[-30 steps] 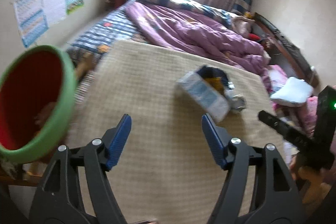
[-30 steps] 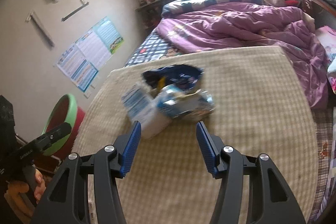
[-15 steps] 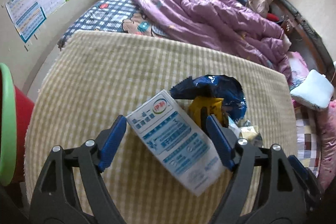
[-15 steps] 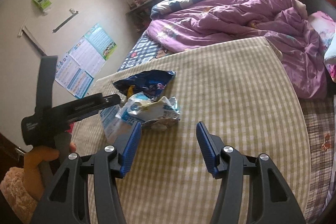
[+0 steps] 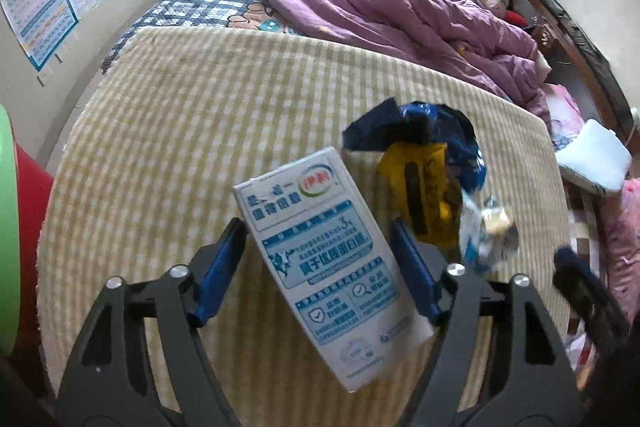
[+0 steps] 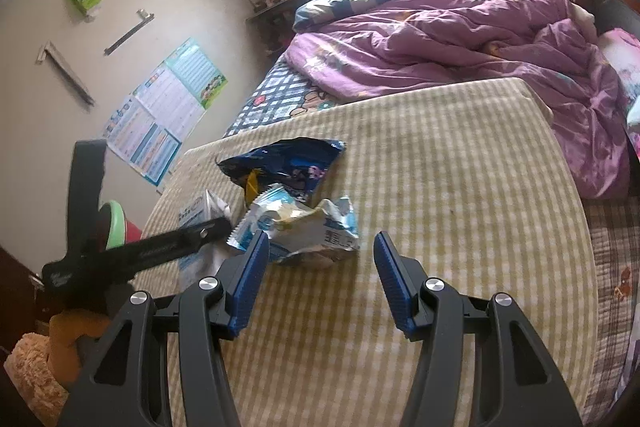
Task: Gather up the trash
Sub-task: 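Grasp the white milk carton with the left gripper while the right grasps a foil wrapper, then lift the carton with the left gripper and carry it over the red bucket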
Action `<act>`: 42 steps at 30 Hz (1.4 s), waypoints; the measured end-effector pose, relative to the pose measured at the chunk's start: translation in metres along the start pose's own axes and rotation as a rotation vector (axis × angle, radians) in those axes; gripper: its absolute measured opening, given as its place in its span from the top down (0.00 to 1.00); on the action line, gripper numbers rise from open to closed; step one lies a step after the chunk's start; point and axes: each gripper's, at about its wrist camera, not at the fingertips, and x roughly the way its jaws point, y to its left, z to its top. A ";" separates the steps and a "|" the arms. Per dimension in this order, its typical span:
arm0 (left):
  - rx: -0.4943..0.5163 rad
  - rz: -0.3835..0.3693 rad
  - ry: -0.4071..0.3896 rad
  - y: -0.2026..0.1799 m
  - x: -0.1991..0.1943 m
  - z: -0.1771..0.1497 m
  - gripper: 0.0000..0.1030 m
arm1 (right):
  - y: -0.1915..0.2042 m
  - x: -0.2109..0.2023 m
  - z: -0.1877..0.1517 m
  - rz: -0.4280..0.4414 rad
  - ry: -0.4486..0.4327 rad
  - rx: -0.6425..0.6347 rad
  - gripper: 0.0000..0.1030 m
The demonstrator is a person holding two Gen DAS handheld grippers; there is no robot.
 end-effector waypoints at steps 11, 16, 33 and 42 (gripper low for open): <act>0.020 0.015 -0.029 0.038 -0.028 -0.039 0.34 | 0.013 0.038 0.017 -0.020 0.045 -0.042 0.37; -0.029 -0.005 -0.057 0.043 -0.041 -0.049 0.28 | 0.016 0.055 0.014 -0.037 0.075 -0.059 0.32; 0.026 0.016 -0.064 0.026 -0.035 -0.067 0.43 | 0.014 0.044 -0.002 -0.027 0.082 -0.042 0.95; 0.083 0.059 -0.202 0.023 -0.077 -0.063 0.44 | 0.036 0.008 -0.007 0.036 0.015 -0.039 0.95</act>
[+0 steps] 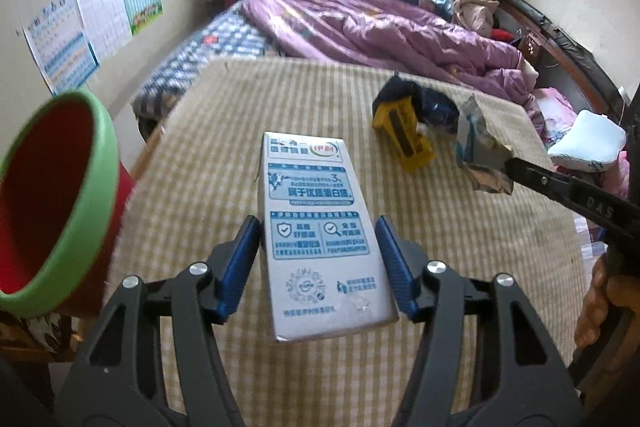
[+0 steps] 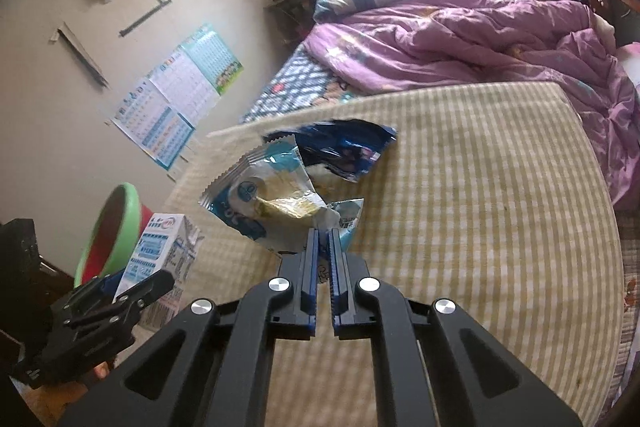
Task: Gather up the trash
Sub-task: 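Lift the carton with the left gripper and carry it over the red bucket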
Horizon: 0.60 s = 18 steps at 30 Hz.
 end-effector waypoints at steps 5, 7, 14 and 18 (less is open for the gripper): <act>0.006 0.012 -0.050 0.007 -0.018 0.005 0.44 | 0.023 -0.017 0.004 0.034 -0.042 -0.013 0.95; 0.002 0.014 -0.061 0.011 -0.022 0.006 0.44 | 0.031 -0.020 0.006 0.043 -0.051 -0.019 0.95; -0.024 0.025 -0.101 0.030 -0.040 0.009 0.44 | 0.061 -0.021 0.006 0.072 -0.061 -0.047 0.95; -0.037 0.032 -0.114 0.043 -0.047 0.006 0.44 | 0.076 -0.017 0.005 0.087 -0.055 -0.065 0.95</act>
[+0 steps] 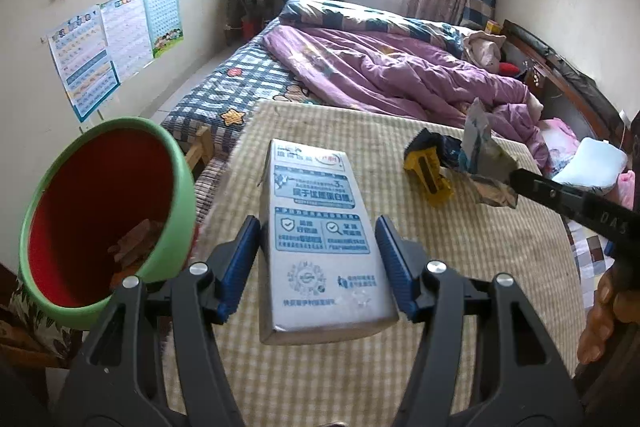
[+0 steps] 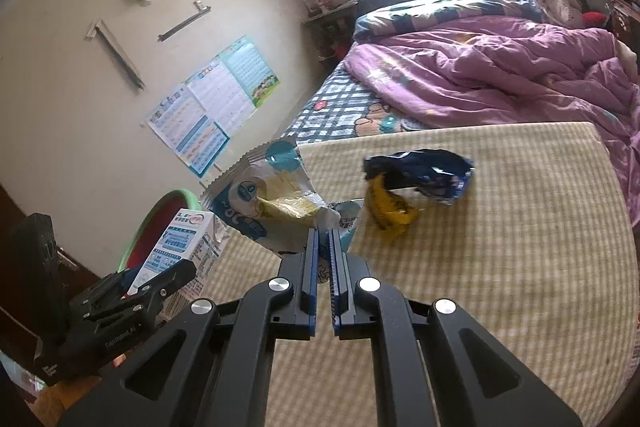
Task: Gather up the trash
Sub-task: 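Lift the carton with the left gripper and carry it over the red bucket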
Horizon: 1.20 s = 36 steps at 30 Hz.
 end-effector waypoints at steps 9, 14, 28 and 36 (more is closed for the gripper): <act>-0.048 0.032 -0.024 0.044 -0.015 -0.002 0.65 | 0.037 0.019 -0.004 0.029 0.021 -0.034 0.95; -0.090 0.022 -0.008 0.076 -0.015 -0.003 0.70 | 0.057 0.029 -0.007 0.035 0.033 -0.049 0.95; -0.011 -0.076 0.135 0.093 0.012 -0.023 0.48 | 0.054 0.034 -0.017 -0.019 0.038 0.006 0.95; 0.079 -0.072 0.273 0.065 0.001 -0.050 0.18 | 0.045 0.031 -0.020 -0.021 0.034 0.037 0.94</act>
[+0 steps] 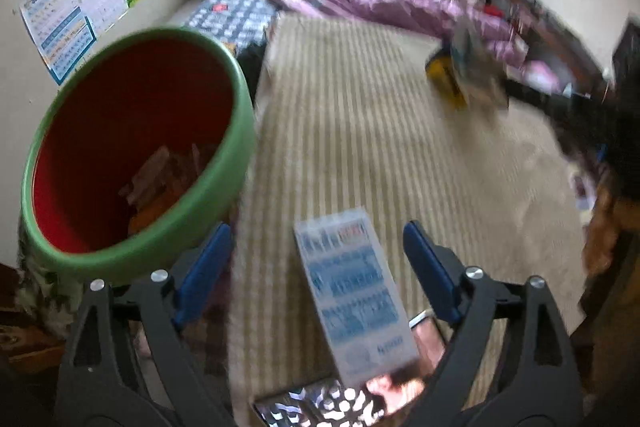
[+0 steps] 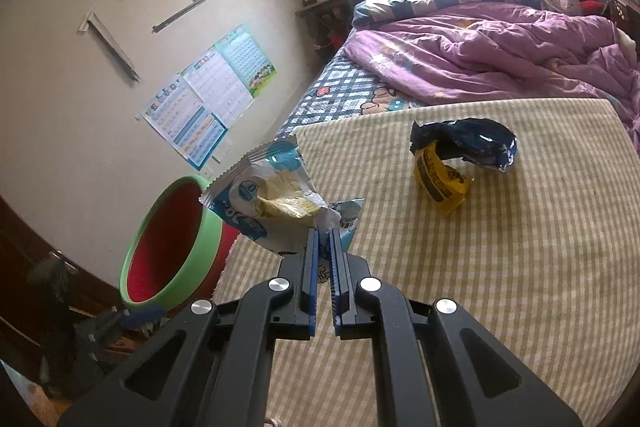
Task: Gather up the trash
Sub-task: 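Lift the carton with the left gripper and carry it over the red bucket, then open the left gripper over the bucket while the right releases the foil wrapper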
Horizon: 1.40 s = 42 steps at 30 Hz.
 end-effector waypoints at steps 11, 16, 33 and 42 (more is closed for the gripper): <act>-0.082 0.047 0.070 -0.008 0.031 -0.028 0.48 | 0.006 -0.002 -0.005 0.043 0.023 -0.039 0.94; -0.110 0.045 -0.081 -0.003 -0.006 -0.020 0.51 | 0.011 -0.005 -0.007 0.055 0.025 -0.052 0.94; -0.301 0.246 -0.272 0.118 -0.056 0.015 0.50 | 0.107 0.040 -0.004 0.178 0.087 -0.171 0.94; -0.285 0.235 -0.237 0.144 -0.043 0.016 0.51 | 0.165 0.092 -0.007 0.177 0.138 -0.235 0.94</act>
